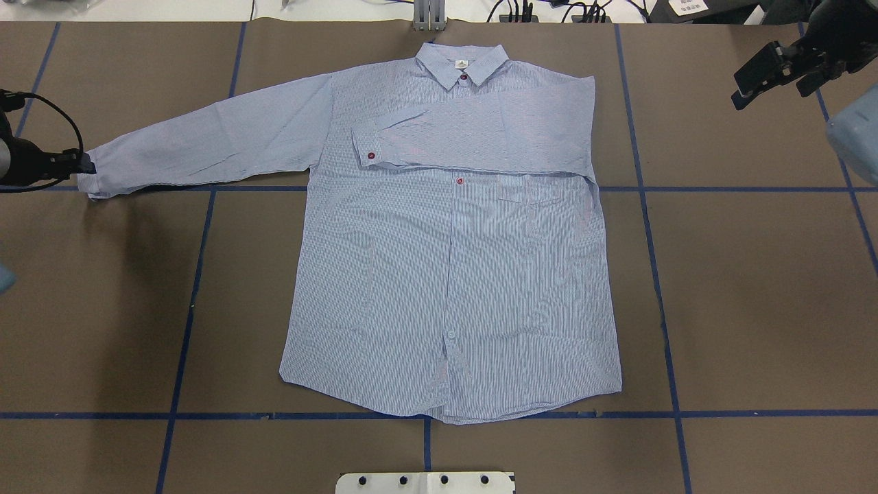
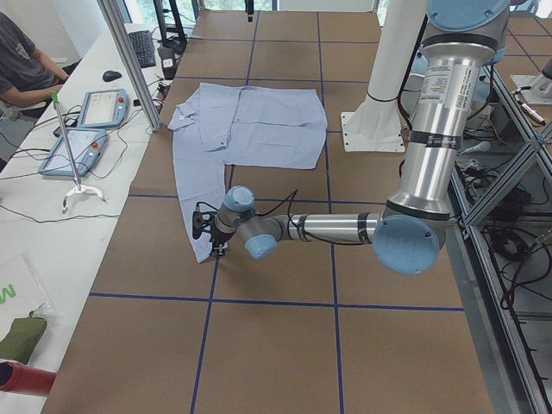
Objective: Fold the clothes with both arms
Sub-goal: 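Grasp the cuff of the other sleeve with the left gripper and lift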
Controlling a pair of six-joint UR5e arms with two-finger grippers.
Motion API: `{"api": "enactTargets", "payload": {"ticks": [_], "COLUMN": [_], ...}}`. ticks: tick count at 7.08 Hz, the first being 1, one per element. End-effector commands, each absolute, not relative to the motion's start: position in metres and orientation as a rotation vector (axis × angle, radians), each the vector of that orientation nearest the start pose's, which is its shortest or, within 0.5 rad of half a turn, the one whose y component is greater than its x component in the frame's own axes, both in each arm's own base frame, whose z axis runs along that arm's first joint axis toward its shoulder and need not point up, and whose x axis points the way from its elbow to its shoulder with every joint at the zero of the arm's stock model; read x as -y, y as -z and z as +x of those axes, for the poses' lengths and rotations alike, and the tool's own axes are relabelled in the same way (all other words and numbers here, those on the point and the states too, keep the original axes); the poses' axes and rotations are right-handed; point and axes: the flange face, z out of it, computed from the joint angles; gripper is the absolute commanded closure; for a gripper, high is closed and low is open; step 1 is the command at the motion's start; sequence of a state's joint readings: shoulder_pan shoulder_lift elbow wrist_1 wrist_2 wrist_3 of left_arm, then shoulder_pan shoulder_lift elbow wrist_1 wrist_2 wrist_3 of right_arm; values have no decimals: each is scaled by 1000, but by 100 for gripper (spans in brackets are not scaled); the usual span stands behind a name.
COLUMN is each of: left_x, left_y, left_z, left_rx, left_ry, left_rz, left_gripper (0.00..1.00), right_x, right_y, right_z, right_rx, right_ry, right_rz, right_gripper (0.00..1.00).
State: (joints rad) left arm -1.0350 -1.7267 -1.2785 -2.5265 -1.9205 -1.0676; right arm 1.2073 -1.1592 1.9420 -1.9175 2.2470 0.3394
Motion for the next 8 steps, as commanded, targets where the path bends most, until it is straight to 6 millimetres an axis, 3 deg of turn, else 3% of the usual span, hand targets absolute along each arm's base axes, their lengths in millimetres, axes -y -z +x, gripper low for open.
{"api": "enactTargets", "payload": {"ticks": [1,4,8], "left_x": [559,557,557], "left_y": [-627,-626,-624], "left_z": [221,225,225], "left_rx": [-817,-824,-828], "left_ry": [350,370,362], "left_rz": [324,311,315], "left_gripper": [45,61,64], "right_x": [559,559,560], "right_y": [-304,-303,-303], "right_z": [-137,-137,-137], "right_rx": [769,769,767], "right_ry": [169,168,166], "right_rz": [164,165,165], "right_gripper": [0,0,0]}}
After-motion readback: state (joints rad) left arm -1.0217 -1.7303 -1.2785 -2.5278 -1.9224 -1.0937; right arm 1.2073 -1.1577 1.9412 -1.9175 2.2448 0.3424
